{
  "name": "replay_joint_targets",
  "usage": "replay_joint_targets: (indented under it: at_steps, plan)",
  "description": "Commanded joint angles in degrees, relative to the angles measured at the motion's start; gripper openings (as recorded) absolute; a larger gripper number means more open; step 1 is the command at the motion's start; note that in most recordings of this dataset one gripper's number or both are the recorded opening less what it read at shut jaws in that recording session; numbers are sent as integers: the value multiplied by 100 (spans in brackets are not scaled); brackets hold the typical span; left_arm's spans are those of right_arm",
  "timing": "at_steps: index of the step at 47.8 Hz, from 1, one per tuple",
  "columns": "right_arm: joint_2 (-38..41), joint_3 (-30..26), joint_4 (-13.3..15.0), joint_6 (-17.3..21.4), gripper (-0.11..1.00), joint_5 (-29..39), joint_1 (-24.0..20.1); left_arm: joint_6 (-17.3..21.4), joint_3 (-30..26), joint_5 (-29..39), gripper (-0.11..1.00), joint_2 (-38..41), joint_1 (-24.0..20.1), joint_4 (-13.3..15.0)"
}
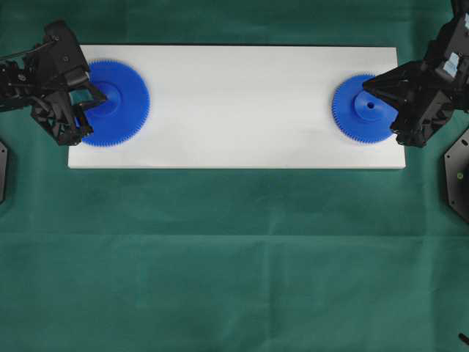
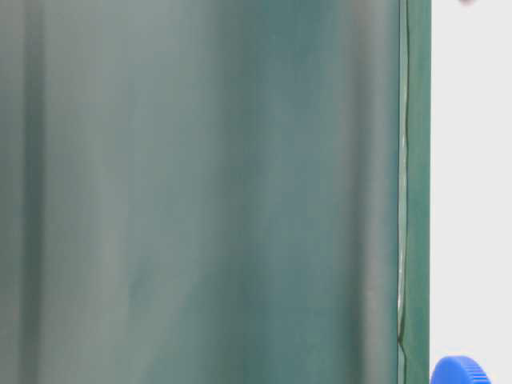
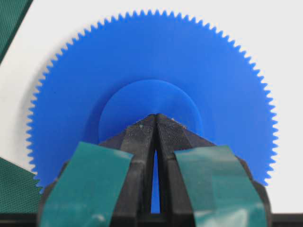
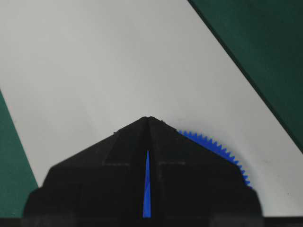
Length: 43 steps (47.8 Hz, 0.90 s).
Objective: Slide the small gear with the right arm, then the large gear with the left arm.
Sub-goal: 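Lower the left gripper tip onto the hub of the large blue gear, then press and slide the large gear right until it meshes with the small gear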
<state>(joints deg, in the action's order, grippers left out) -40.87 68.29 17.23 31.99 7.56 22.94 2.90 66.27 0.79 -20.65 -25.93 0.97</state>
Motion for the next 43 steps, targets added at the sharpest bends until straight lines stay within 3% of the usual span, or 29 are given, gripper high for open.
replay_joint_targets:
  at_steps: [1,43]
  plan:
    - [0,-62,9,9,50,-44,-9,0,-35,-70,0,35,-9,-9]
    - [9,-79,0,18,50,-53,-141,-18,-88,-193,0,448,0,-9]
